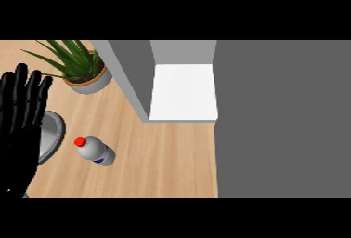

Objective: Pick up the bottled water, place it into the cabinet and close the cabinet

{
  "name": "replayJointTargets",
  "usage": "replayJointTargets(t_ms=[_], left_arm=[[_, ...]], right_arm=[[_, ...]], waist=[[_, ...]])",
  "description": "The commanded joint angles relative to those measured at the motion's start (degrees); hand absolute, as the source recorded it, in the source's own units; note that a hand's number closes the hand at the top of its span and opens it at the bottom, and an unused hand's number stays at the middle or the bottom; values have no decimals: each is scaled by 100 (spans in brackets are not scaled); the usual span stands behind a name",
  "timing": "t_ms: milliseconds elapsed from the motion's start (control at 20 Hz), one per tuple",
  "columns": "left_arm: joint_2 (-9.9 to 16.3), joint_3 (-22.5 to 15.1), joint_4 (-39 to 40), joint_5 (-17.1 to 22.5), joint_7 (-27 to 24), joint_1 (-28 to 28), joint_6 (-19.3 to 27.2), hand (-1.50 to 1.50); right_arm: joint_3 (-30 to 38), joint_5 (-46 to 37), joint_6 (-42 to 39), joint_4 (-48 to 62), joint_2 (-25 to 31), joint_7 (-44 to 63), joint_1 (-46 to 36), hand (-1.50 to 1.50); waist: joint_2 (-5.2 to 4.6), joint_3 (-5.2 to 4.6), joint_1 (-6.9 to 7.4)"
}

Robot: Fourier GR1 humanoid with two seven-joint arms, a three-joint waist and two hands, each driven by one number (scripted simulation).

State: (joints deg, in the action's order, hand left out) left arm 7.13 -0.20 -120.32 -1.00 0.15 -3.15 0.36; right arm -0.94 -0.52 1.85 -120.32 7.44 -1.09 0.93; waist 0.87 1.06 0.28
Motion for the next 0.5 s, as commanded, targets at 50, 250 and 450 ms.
replayJointTargets(t_ms=[50, 250, 450], left_arm=[[668, 349, -42, 1252, -207, 130, -1245, -150], [1165, 5, 260, 2544, -258, 53, -2705, -150], [1246, -78, 644, 4213, 688, 790, -3142, -150]], right_arm=[[-124, -11, 2, -210, -126, -67, 287, -150], [-146, 126, -157, -454, -31, -3, 490, -150], [-763, 692, -621, -568, -72, 527, 670, -150]], waist=[[-71, -113, -22], [-65, -132, -175], [-76, -127, -4]])
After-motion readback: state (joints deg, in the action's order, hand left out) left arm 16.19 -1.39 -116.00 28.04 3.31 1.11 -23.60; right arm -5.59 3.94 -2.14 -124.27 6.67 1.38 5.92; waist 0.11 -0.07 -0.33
